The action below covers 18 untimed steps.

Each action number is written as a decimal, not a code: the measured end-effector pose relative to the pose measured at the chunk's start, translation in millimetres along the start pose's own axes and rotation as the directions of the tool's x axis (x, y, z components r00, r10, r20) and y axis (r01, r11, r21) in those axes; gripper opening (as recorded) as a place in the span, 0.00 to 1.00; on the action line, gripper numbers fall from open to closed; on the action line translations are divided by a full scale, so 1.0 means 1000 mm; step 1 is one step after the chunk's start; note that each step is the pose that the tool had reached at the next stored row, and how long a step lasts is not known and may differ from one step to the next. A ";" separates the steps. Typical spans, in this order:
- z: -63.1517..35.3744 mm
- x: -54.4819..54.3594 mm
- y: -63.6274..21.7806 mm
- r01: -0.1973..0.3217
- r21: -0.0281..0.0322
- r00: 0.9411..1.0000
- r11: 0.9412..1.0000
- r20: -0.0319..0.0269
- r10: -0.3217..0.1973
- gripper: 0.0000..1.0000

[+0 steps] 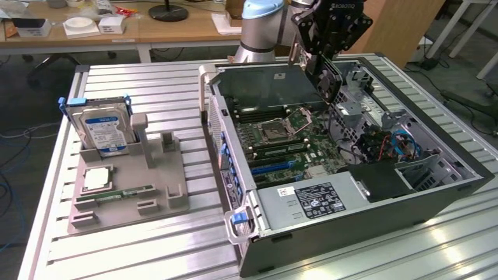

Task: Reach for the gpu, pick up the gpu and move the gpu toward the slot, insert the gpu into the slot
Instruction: 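Insert the gpu into the slot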

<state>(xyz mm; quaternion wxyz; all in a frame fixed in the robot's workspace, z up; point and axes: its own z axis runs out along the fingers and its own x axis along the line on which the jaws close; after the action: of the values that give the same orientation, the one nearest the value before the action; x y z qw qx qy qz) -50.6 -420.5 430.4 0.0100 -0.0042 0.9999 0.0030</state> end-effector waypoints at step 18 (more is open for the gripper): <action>0.0000 -0.001 0.0000 0.220 -0.006 0.976 0.975 -0.001 -0.220 0.27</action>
<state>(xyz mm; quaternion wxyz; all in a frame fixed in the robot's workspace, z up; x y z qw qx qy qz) -49.6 -420.5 430.4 0.0097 -0.1148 0.9933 0.0048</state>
